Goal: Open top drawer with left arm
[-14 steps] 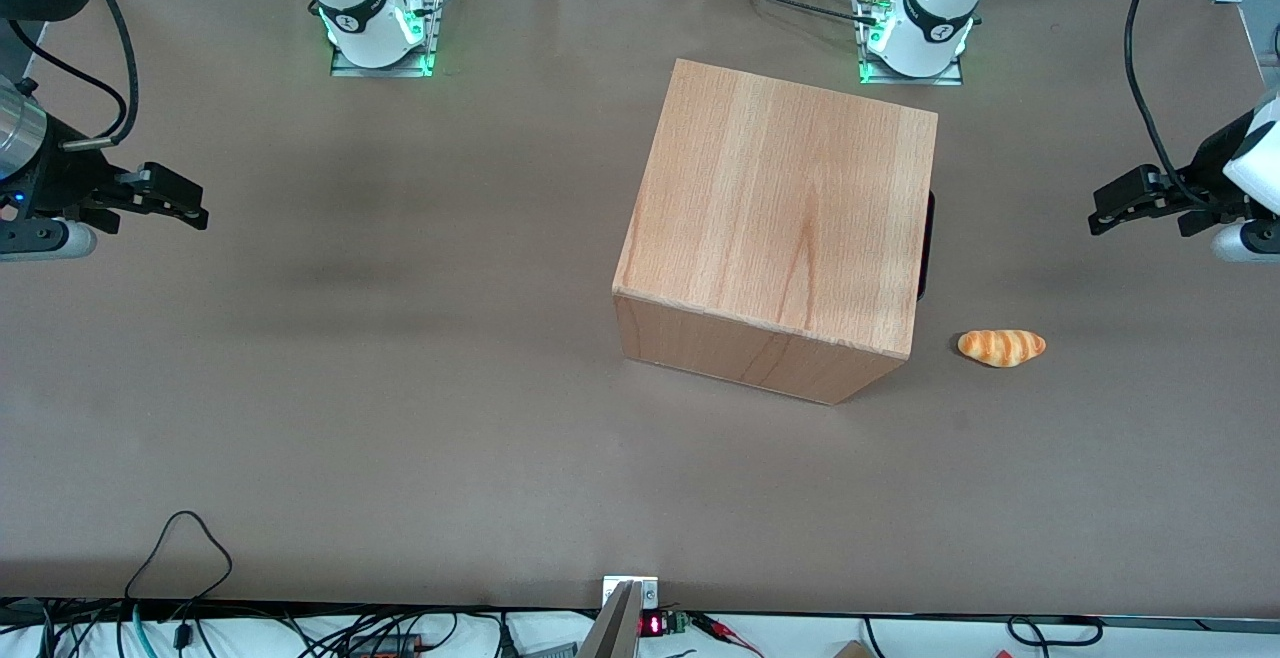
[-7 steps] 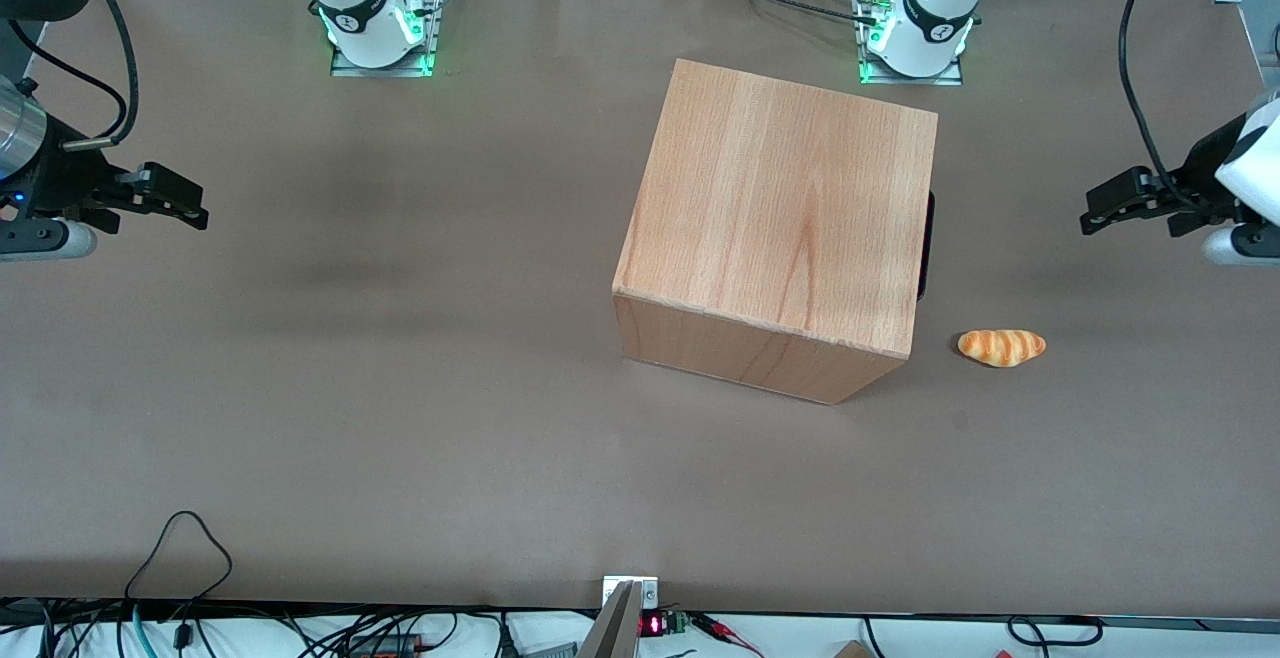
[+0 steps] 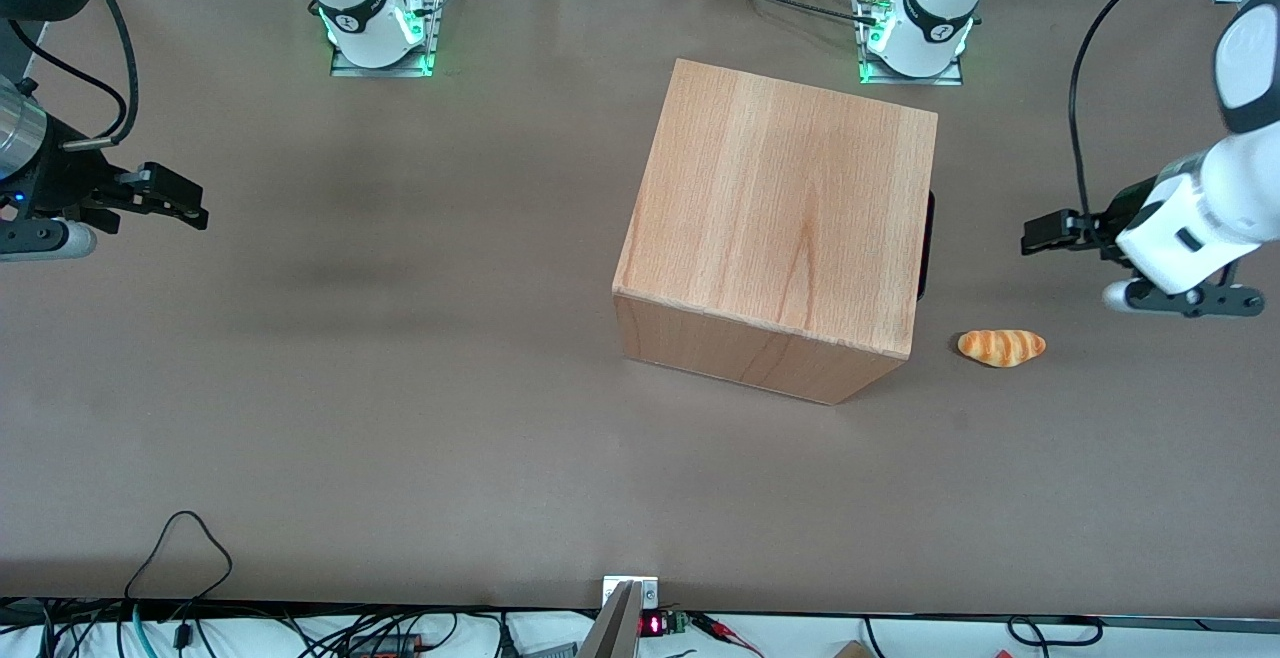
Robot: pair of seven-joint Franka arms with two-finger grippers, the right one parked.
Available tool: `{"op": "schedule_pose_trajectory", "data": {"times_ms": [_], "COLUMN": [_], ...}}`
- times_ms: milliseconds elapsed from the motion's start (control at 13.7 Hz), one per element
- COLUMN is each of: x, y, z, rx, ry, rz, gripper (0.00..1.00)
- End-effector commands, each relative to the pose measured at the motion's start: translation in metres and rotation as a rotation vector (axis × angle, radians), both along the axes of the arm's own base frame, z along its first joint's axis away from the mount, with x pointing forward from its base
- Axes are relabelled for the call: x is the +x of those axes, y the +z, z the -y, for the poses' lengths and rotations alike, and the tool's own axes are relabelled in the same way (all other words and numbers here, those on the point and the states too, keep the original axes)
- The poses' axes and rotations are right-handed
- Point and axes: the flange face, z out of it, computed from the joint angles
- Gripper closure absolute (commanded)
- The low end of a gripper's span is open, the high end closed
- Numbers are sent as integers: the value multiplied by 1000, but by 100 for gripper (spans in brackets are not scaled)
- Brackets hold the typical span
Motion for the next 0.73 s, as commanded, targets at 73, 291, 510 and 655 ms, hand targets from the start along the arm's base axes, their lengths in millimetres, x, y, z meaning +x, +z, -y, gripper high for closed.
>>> {"op": "schedule_pose_trajectory", "data": {"times_ms": [73, 291, 510, 655], "x": [7, 13, 13, 13], "y": [-22, -50, -61, -75], "z": [4, 5, 9, 10], "rx": [-50, -91, -121, -221], "ry": [-14, -141, -183, -215], "rz": [-52, -90, -118, -158], "gripper": [0, 0, 0, 0]}}
